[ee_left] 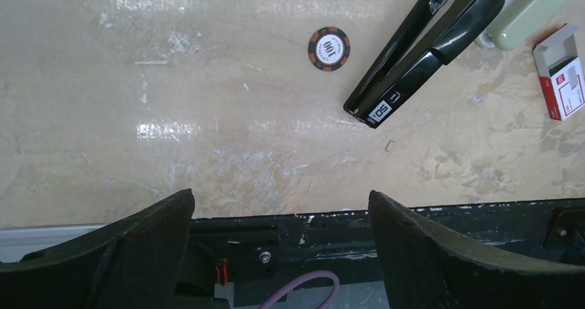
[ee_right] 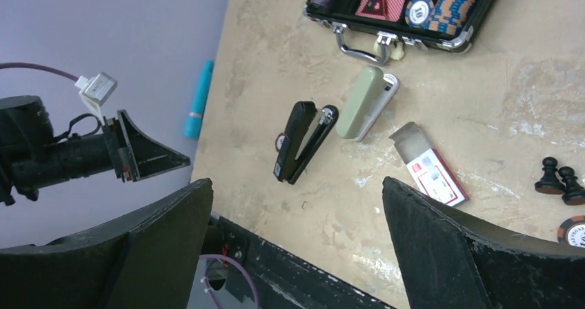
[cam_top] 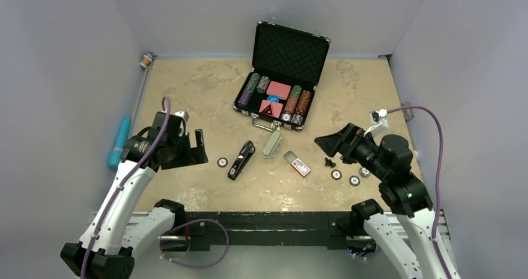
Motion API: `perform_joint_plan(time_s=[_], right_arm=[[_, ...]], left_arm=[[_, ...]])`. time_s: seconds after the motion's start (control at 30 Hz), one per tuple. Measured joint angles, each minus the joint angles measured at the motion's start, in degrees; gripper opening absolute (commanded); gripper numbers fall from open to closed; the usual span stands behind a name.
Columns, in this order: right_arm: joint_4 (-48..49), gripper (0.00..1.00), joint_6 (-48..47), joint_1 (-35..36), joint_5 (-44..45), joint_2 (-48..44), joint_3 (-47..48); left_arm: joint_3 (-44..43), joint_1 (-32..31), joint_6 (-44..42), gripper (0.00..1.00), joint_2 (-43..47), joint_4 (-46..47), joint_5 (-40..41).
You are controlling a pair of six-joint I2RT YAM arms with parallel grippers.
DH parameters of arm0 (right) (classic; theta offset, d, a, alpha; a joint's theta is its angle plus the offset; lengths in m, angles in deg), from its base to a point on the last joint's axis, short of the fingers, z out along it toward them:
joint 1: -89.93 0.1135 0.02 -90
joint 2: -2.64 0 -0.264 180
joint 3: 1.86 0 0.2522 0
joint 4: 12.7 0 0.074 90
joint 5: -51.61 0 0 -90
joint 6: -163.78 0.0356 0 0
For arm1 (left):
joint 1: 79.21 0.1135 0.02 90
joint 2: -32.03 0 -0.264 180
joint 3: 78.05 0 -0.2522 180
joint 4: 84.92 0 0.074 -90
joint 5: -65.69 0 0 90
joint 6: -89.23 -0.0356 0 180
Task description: Unload the staples from the stapler
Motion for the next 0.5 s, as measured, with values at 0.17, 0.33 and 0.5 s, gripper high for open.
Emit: perform_joint_plan(time_s=[0.17, 0.33, 0.5], right_arm=[[-0.3, 0.99, -1.5, 0.0, 0.0, 8.0, 2.4], [0.2, 0.99, -4.2, 0.0, -0.1, 16.6, 6.6], [2.6, 0.99, -6.4, 0.0, -3.3, 23.1, 7.1]], left_arm=[[1.8, 0.0, 1.1, 1.00, -1.7, 1.2, -0.3], [1.6, -0.1, 0.3, 1.00, -5.0, 3.2, -0.2], [-1.6, -1.7, -2.0, 1.00, -9.2, 4.2, -0.9]])
